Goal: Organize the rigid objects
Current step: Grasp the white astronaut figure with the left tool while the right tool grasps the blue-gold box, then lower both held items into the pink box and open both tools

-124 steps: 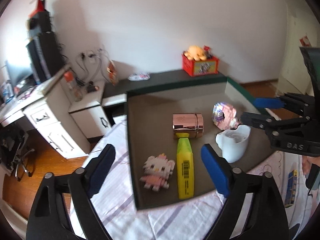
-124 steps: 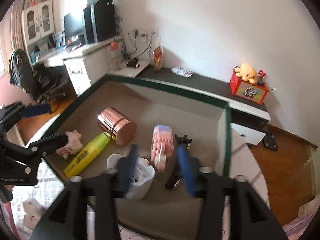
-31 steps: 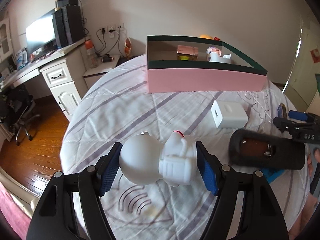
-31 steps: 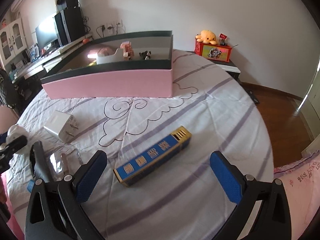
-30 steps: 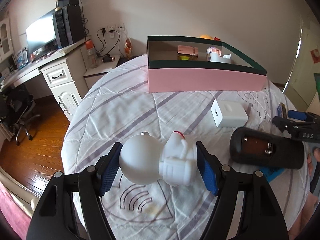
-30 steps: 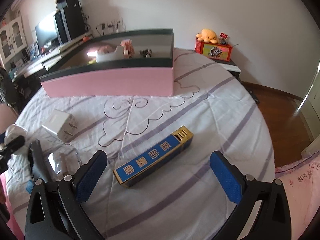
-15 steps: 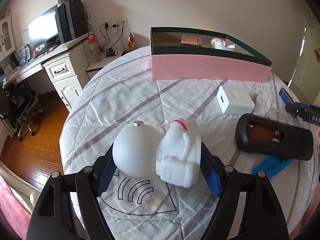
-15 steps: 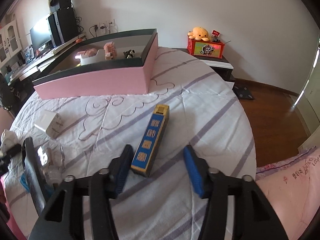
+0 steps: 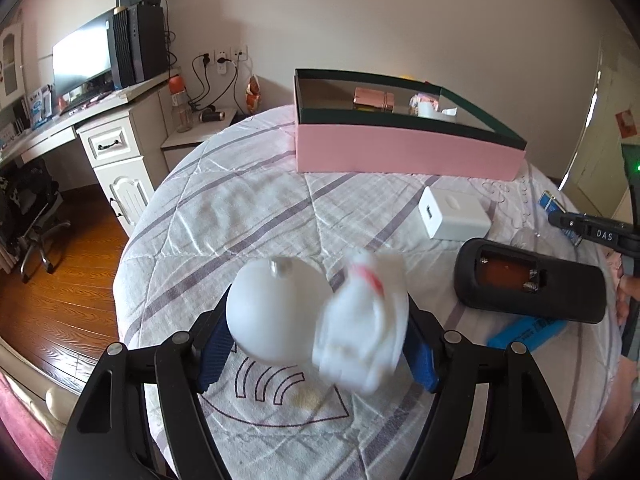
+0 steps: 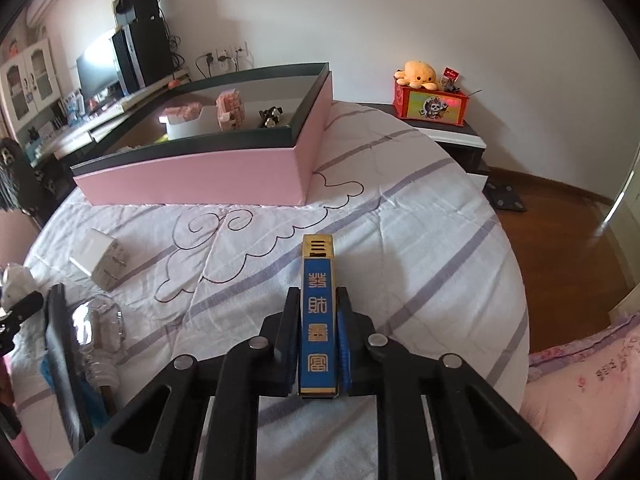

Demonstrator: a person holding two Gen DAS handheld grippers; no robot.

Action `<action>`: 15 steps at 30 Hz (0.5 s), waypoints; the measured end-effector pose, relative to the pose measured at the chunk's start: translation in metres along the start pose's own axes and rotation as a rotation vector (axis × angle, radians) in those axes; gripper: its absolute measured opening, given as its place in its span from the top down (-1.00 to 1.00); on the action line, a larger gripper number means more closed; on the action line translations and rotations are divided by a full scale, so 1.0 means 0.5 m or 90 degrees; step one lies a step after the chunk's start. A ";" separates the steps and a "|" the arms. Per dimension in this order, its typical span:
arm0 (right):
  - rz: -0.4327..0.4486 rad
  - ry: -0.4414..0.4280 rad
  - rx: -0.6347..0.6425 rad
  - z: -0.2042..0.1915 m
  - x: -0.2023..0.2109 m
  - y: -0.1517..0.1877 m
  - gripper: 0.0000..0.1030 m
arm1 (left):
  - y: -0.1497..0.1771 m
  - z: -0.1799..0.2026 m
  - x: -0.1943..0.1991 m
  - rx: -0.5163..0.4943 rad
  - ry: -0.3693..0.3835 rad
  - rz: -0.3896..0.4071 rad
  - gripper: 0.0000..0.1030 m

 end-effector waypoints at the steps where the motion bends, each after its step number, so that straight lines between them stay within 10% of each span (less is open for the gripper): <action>1: 0.003 -0.002 -0.001 0.000 0.003 0.001 0.70 | -0.002 0.002 0.003 -0.002 -0.001 0.003 -0.42; 15: 0.027 -0.049 -0.008 -0.018 0.059 0.004 0.70 | -0.020 0.019 0.060 -0.008 0.013 0.039 -0.42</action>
Point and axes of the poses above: each gripper's, at about its wrist camera, not at the fingertips, and x roughly against the way its jaws point, z to its right, y to its underside, the point moved 6 cm from there along -x, roughly the way its jaws point
